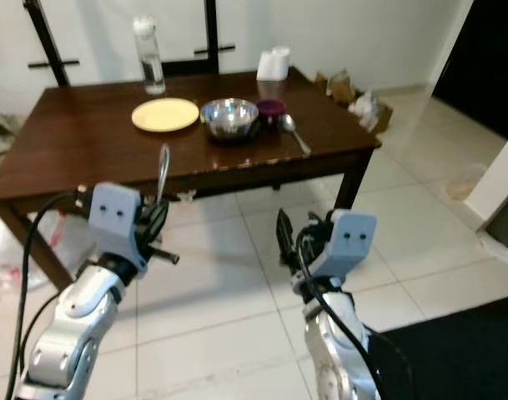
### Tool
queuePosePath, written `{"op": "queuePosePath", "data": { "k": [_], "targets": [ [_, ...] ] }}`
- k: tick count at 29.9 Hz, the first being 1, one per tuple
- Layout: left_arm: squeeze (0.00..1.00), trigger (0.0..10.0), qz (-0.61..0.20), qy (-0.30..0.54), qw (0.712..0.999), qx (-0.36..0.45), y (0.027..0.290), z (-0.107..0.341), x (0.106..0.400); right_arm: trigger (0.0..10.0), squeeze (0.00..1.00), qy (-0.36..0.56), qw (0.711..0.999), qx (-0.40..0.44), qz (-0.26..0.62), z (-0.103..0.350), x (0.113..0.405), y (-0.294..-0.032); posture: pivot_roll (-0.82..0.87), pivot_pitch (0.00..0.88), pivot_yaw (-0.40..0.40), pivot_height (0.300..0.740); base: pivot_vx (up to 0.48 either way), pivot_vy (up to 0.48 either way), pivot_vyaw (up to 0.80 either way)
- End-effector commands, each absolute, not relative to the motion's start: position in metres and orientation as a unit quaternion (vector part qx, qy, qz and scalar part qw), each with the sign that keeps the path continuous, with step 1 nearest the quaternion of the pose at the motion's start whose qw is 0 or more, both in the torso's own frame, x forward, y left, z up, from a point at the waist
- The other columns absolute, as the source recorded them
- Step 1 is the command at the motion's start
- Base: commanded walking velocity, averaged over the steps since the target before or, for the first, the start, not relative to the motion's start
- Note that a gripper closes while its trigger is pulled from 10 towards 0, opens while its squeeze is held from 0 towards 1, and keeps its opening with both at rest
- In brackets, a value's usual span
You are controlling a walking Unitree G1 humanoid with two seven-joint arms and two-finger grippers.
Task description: Setting the table
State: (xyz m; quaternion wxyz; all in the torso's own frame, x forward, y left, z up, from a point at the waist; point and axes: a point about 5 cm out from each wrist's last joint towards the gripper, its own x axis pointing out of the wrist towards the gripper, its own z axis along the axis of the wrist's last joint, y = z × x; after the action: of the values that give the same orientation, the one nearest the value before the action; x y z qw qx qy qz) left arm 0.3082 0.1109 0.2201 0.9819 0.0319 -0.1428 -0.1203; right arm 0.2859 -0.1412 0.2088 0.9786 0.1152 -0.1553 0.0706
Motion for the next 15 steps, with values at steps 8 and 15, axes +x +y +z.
{"op": "queuePosePath", "data": {
  "k": [8,15],
  "targets": [
    [0.00,10.0,-0.118,-0.131,0.984,0.030,0.1126,0.2151,0.3080,10.0,0.00,-0.153,0.979,0.115,0.073,0.2080,0.2854,-0.1401,-0.05,0.085,0.123,0.740,-0.273,0.000,0.00],
    [0.00,10.0,-0.115,-0.122,0.986,0.019,0.1128,0.2140,0.3091,10.0,0.00,-0.153,0.979,0.115,0.072,0.2078,0.2855,-0.1400,-0.05,0.085,0.124,0.740,0.000,0.000,0.00]
  ]
}}
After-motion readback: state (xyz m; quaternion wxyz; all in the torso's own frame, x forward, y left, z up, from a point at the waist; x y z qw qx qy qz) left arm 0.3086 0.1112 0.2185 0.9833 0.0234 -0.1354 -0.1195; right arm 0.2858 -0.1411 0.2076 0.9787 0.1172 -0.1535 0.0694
